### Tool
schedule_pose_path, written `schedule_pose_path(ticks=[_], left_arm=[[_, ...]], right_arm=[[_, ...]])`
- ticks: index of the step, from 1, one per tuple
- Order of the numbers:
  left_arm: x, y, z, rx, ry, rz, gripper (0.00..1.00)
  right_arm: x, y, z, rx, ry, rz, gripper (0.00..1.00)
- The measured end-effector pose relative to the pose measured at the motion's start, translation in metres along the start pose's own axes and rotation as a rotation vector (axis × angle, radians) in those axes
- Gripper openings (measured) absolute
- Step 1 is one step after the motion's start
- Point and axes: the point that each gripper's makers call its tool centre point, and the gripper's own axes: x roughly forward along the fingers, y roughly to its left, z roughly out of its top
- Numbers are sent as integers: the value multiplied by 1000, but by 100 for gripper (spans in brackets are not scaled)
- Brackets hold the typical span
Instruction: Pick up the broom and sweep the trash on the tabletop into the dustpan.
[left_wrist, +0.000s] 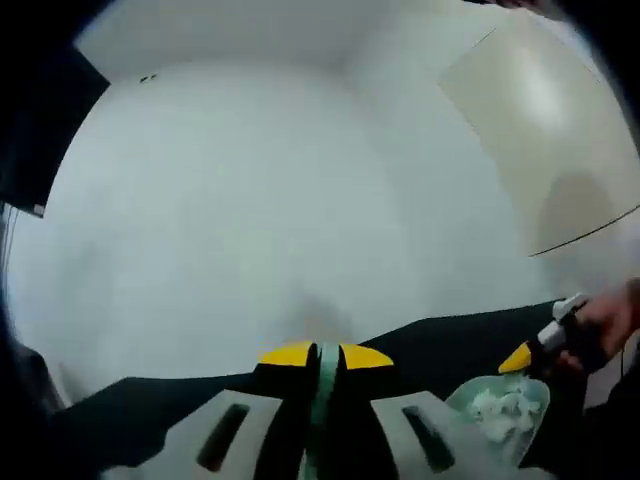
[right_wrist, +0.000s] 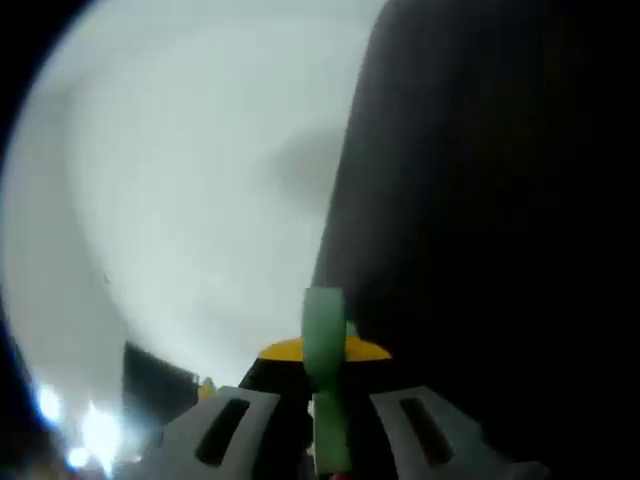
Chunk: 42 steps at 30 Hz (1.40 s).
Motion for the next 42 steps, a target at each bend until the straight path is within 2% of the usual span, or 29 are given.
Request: schedule_pose_path(ticks=[2, 4, 6, 10, 12, 14, 18, 20, 22, 25, 27, 28, 32, 35, 37, 38, 41, 42], left_arm=[[7, -15, -6, -121, 11, -55, 11], [13, -29, -19, -178, 50, -77, 13], [16, -41, -24, -218, 39, -102, 15], [21, -52, -33, -257, 46, -102, 16], [24, -55, -36, -266, 50, -95, 17], [28, -59, -38, -258, 57, -98, 16], [35, -86, -61, -330, 156, -222, 16], [37, -96, -67, -346, 168, -279, 11], [37, -95, -70, -356, 162, -280, 9], [34, -86, -70, -342, 157, -291, 9], [29, -76, -70, -281, 160, -308, 9], [25, -67, -70, -267, 161, -297, 8], [7, -10, -65, -209, 117, -172, 7], [-9, 23, -69, -206, 112, -134, 6], [-19, 41, -73, -211, 118, -154, 5], [-23, 46, -78, -210, 139, -173, 5], [-29, 55, -95, -140, 205, -206, 5], [-29, 56, -99, -127, 209, -210, 5]], right_arm=[[-1, -1, 8, 4, -9, -5, 12], [-3, 1, 18, 22, -25, -4, 12], [-6, 6, 29, 47, -48, 8, 12], [-13, 12, 54, 55, -97, 14, 12], [-19, 14, 75, 69, -152, 20, 12], [-24, 16, 89, 52, -186, 17, 12], [-28, 27, 109, 49, -234, 35, 12], [-24, 30, 123, 46, -253, 54, 12], [-16, 32, 138, 45, -257, 84, 12], [-5, 31, 143, 43, -252, 109, 12], [3, 33, 132, 41, -236, 131, 12], [6, 35, 122, 52, -230, 148, 12], [22, 42, 97, 68, -201, 195, 12], [33, 48, 89, 57, -192, 236, 12], [44, 52, 84, 43, -177, 263, 12], [48, 57, 77, 34, -171, 276, 12], [63, 72, 68, -15, -158, 330, 12], [68, 78, 66, -46, -161, 352, 12]])
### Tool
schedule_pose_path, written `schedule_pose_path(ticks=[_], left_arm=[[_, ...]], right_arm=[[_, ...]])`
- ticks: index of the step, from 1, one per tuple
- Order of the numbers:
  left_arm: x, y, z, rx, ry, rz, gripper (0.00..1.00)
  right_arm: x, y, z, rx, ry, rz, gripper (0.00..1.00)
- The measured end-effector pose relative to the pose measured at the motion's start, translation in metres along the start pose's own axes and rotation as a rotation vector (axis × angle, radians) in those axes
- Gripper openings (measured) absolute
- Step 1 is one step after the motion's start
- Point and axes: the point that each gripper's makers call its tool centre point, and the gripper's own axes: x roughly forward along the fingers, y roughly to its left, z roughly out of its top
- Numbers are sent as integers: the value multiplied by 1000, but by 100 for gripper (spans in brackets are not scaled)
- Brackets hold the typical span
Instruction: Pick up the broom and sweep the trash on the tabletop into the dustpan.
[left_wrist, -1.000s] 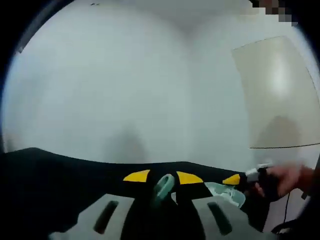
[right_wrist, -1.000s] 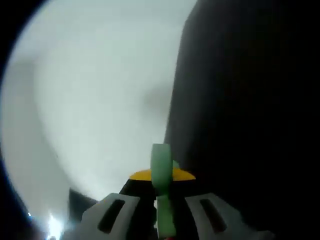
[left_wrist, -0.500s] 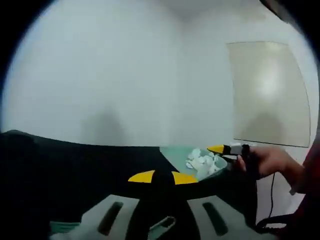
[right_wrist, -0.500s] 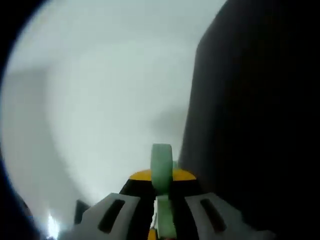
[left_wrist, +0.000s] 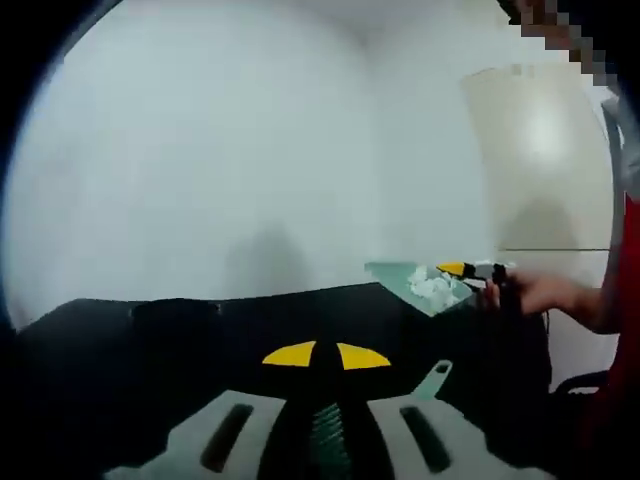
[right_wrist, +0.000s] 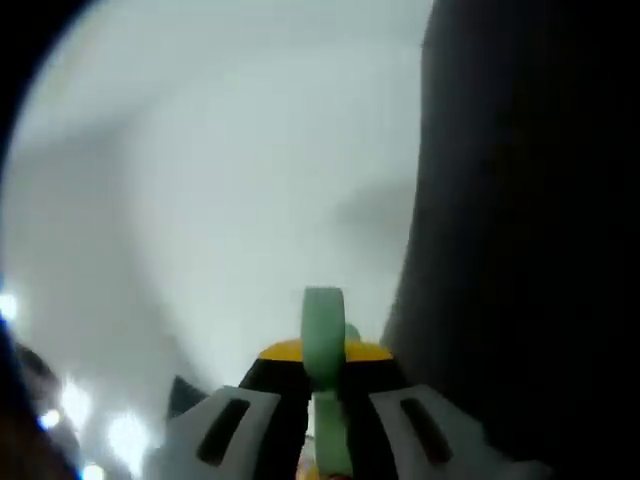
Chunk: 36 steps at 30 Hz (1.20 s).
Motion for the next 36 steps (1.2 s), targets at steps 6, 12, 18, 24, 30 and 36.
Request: schedule_pose_path(ticks=[6, 12, 18, 24, 30, 36], left_arm=[[0, -9, 2, -65, -68, -77, 3], [3, -14, -7, -70, -30, -85, 3], [3, -15, -7, -75, -32, -81, 3], [1, -9, -6, -76, -38, -44, 2], [-6, 5, -5, -55, -48, 44, 0], [-10, 16, -7, -51, -40, 94, 0]], right_arm=[[23, 18, -14, -193, 23, 86, 11], [33, 24, -27, -192, 47, 144, 11], [41, 23, -29, -143, 36, 182, 11], [56, 35, -44, -165, 41, 245, 11], [75, 38, -64, -127, 76, 245, 11], [99, 43, -79, -114, 106, 249, 11]])
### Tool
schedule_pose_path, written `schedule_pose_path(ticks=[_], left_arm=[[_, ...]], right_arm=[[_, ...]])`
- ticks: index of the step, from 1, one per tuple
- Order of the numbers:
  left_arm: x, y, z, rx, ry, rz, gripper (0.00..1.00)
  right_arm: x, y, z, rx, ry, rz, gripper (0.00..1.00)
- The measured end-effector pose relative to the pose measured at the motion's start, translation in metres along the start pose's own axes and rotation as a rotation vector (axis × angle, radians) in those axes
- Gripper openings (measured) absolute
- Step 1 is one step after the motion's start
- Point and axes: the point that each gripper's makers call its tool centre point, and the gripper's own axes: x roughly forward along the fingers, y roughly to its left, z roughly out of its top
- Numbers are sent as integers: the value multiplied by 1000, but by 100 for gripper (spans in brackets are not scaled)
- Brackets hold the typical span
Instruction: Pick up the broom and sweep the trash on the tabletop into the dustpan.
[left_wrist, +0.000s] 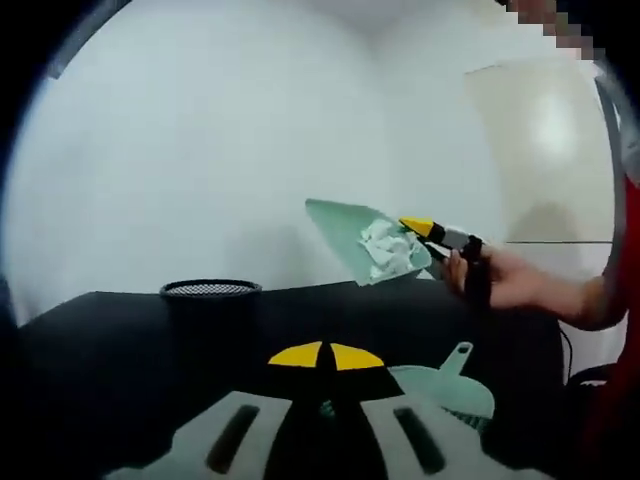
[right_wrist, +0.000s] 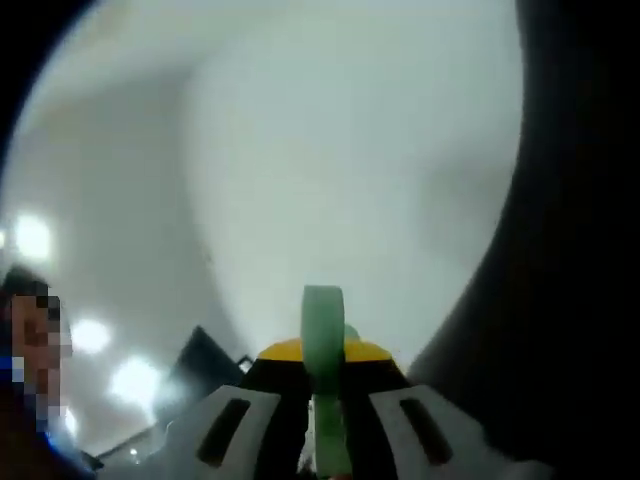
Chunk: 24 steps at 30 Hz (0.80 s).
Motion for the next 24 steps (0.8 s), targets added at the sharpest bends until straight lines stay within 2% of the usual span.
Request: schedule_pose_path(ticks=[2, 5, 8, 11, 15, 21, 22, 24], left_arm=[[-6, 13, 2, -6, -13, 70, 0], [-14, 25, 9, -48, -65, 117, 0], [-20, 40, 4, -45, -45, 195, 0], [-19, 38, 4, -47, -50, 187, 0], [-19, 38, 4, -48, -51, 189, 1], [-19, 41, 2, -49, -37, 217, 3], [-19, 43, 2, -50, -37, 223, 4], [-20, 51, -2, -86, -13, 262, 17]], right_arm=[[9, 0, -5, 14, 5, 5, 11], [21, -2, -11, 31, 15, 0, 11], [31, -9, -16, 69, 15, -20, 11], [34, -15, -20, 96, 12, -36, 11], [31, -28, -16, 148, -10, -75, 12], [26, -37, -10, 167, -28, -119, 12], [26, -38, -10, 172, -26, -120, 12], [24, -37, -11, 175, -21, -122, 12]])
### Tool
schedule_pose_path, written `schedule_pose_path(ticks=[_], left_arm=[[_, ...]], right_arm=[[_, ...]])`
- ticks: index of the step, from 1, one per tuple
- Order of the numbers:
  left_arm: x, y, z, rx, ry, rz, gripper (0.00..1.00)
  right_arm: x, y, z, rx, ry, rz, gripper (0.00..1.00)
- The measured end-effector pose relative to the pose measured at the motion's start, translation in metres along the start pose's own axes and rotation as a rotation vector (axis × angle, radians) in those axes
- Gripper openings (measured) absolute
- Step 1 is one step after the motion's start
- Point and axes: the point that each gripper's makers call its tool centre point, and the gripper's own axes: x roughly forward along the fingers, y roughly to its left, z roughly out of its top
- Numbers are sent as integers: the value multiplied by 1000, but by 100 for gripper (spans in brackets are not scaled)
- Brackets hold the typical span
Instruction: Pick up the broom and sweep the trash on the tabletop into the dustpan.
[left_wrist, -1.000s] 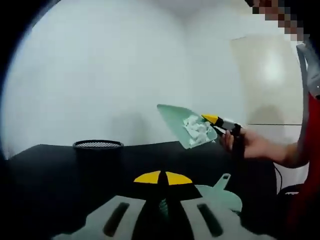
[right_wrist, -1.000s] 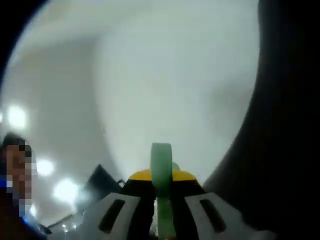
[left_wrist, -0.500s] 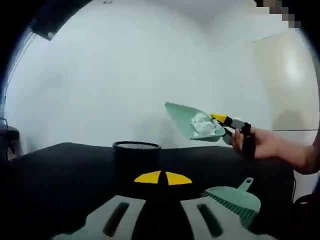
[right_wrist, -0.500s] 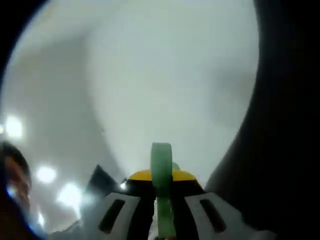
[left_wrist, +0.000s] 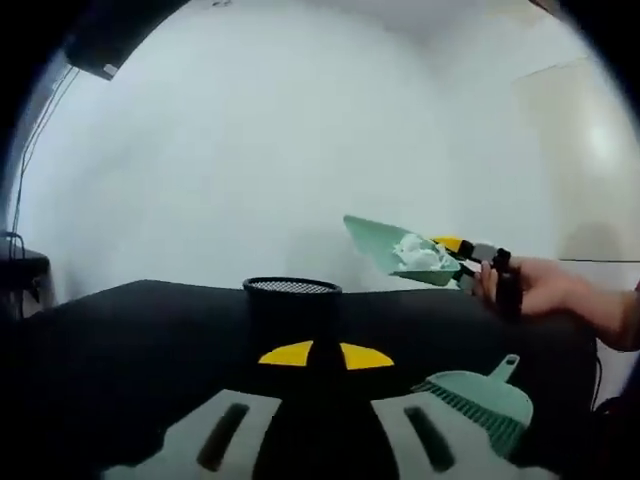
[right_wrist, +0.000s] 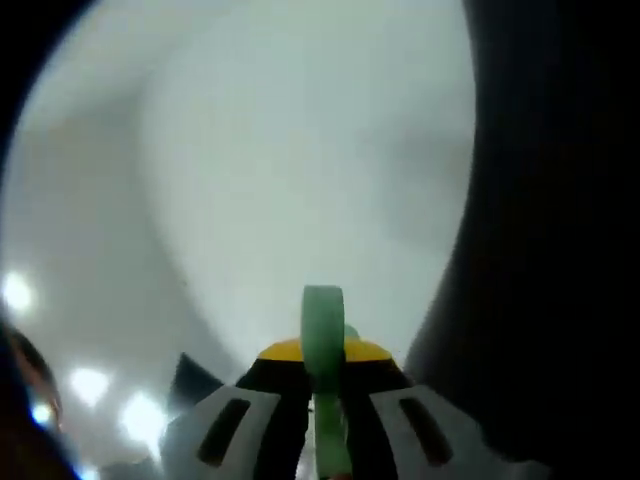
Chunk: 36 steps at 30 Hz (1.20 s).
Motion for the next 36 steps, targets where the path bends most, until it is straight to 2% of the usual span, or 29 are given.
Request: schedule_pose_path(ticks=[3, 5, 6, 8, 9, 10, 11, 12, 13, 14, 18, 20, 25, 28, 32, 36], left_arm=[[9, 9, -3, -15, 34, 33, 47], [20, 19, -16, 48, 126, 64, 64], [26, 19, -17, 64, 140, 48, 71], [39, 18, -12, 83, 121, 20, 86], [45, 19, -10, 99, 114, 14, 88], [49, 15, -11, 129, 132, -21, 88], [54, 17, -9, 117, 126, -7, 88], [58, 16, -8, 113, 119, -19, 88], [62, 11, -7, 72, 114, -47, 88], [65, 10, -9, 45, 122, -60, 87], [75, 11, -8, 51, 98, -80, 78], [79, 12, -5, 53, 89, -84, 70], [86, 24, -4, 34, 83, -62, 57], [91, 24, -5, 23, 88, -65, 56], [100, -3, -3, -87, 77, -160, 56], [114, -32, -11, -38, 110, -205, 56]], right_arm=[[-8, -3, 5, 1, -7, -7, 12], [-19, -5, 13, 9, -26, -13, 12], [-25, -9, 18, 11, -35, -16, 12], [-36, -12, 28, 21, -55, -19, 12], [-42, -13, 33, 27, -67, -20, 12], [-49, -13, 37, 33, -81, -22, 12], [-55, -14, 41, 39, -94, -24, 12], [-60, -14, 47, 41, -104, -22, 12], [-66, -13, 52, 42, -115, -20, 12], [-73, -12, 58, 41, -132, -21, 12], [-89, -8, 73, 23, -162, -31, 12], [-93, -8, 76, 23, -169, -37, 12], [-96, -8, 78, 25, -175, -41, 12], [-99, -15, 85, 19, -190, -62, 12], [-102, -18, 92, 39, -205, -55, 12], [-109, -16, 99, 34, -221, -56, 12]])
